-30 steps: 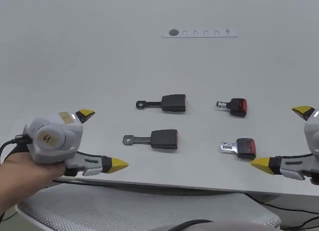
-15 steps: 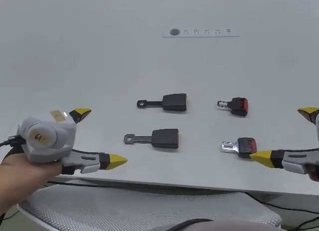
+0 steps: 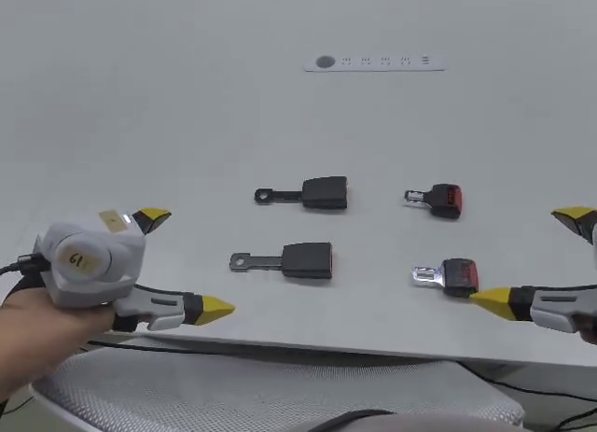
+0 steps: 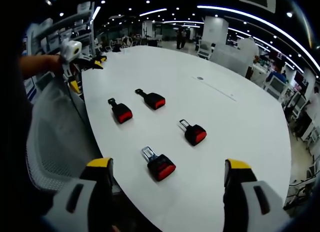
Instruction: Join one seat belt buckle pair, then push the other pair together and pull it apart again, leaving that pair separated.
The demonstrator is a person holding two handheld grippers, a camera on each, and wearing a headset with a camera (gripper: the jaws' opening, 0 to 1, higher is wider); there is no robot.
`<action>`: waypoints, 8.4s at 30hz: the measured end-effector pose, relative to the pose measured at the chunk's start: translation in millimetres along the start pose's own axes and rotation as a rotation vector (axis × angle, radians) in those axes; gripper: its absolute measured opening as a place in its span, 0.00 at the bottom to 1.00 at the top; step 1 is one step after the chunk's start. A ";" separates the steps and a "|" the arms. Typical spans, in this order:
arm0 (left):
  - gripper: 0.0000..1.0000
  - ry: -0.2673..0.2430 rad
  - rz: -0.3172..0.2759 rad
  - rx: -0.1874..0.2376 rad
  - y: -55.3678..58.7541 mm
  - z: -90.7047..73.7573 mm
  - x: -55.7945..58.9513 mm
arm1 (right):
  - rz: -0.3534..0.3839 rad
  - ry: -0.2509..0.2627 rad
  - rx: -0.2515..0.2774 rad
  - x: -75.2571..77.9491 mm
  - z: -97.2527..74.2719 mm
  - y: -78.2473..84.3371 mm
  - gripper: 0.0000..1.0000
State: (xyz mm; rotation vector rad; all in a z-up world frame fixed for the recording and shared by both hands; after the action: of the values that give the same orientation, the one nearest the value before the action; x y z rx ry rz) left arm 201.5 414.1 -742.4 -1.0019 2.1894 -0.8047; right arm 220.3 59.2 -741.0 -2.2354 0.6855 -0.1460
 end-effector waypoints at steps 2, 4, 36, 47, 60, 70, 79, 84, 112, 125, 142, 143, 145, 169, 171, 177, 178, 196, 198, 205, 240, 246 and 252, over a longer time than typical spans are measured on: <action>0.98 -0.002 0.011 0.002 -1.0 0.1 -1.1 | -0.015 -0.004 -0.005 -0.4 0.0 -0.2 0.91; 0.96 0.002 0.024 0.004 -2.3 0.6 -1.2 | -0.021 -0.010 -0.011 -1.5 0.4 0.5 0.90; 0.65 0.208 0.345 -0.085 -9.4 66.6 34.1 | -0.340 -0.283 -0.273 -4.4 49.8 28.7 0.51; 0.58 0.317 0.449 -0.118 -0.2 96.4 61.2 | -0.384 -0.348 -0.353 0.1 74.2 39.6 0.44; 0.47 0.397 0.485 -0.146 -1.0 120.8 86.7 | -0.415 -0.403 -0.399 1.6 86.9 54.4 0.41; 0.33 0.394 0.559 -0.122 -1.1 130.6 86.9 | -0.428 -0.409 -0.432 7.7 90.1 54.6 0.34; 0.32 0.408 0.629 -0.127 -1.4 129.3 87.9 | -0.423 -0.403 -0.454 7.4 91.3 54.2 0.33; 0.32 0.410 0.638 -0.131 -1.0 129.5 87.3 | -0.417 -0.396 -0.438 3.0 97.8 49.9 0.33; 0.32 0.421 0.652 -0.139 0.4 131.7 87.6 | -0.485 -0.387 -0.382 -27.9 155.7 2.9 0.33; 0.32 0.425 0.660 -0.146 0.8 132.4 88.2 | -0.511 -0.413 -0.393 -40.3 171.6 -10.4 0.33; 0.32 0.435 0.656 -0.154 1.6 133.2 87.6 | -0.517 -0.409 -0.374 -45.8 183.3 -19.8 0.33; 0.32 0.438 0.661 -0.152 1.6 133.2 87.9 | -0.516 -0.410 -0.374 -45.8 183.2 -20.1 0.32; 0.32 0.445 0.665 -0.150 1.6 133.2 88.1 | -0.517 -0.413 -0.376 -46.0 182.8 -20.6 0.32; 0.31 0.444 0.667 -0.163 0.9 134.1 89.4 | -0.513 -0.436 -0.339 -57.0 195.8 -32.9 0.29; 0.31 0.449 0.661 -0.158 1.2 134.0 89.9 | -0.500 -0.430 -0.344 -56.0 196.0 -31.9 0.29; 0.31 0.448 0.672 -0.162 1.9 133.4 90.0 | -0.504 -0.430 -0.346 -55.9 196.1 -32.3 0.30; 0.31 0.448 0.672 -0.161 2.0 133.2 90.0 | -0.504 -0.429 -0.345 -55.9 196.1 -32.4 0.30; 0.31 0.444 0.618 -0.145 2.8 131.3 86.0 | -0.513 -0.435 -0.339 -53.4 193.7 -28.8 0.30; 0.31 0.444 0.620 -0.147 2.9 131.1 86.4 | -0.512 -0.435 -0.341 -53.4 193.6 -28.6 0.30; 0.31 0.434 0.610 -0.160 3.0 130.9 87.1 | -0.501 -0.442 -0.347 -53.4 194.4 -28.2 0.31; 0.33 0.342 0.632 -0.134 -53.1 117.2 78.8 | -0.526 -0.386 -0.287 -56.9 177.3 -73.4 0.31; 0.33 0.337 0.688 -0.108 -68.9 120.1 83.8 | -0.520 -0.389 -0.284 -44.9 173.2 -71.4 0.31; 0.34 0.345 0.702 -0.114 -73.2 136.1 81.7 | -0.526 -0.375 -0.293 -20.0 165.5 -64.7 0.32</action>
State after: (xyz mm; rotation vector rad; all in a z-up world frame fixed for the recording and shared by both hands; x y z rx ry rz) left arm 287.3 272.3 -798.0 -0.0876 2.6454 -0.5411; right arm 282.5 213.4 -806.9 -2.5835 -0.0989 0.1235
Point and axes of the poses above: the centre of the closed fingertips' face, and the gripper's own axes: z roughly forward along the fingers, x roughly to its right, y roughly out of its underside, the point moved 1 cm from there along -z, roughly backward along the fingers, and after that the axes turned 15 degrees about -y, right-handed, at the moved point
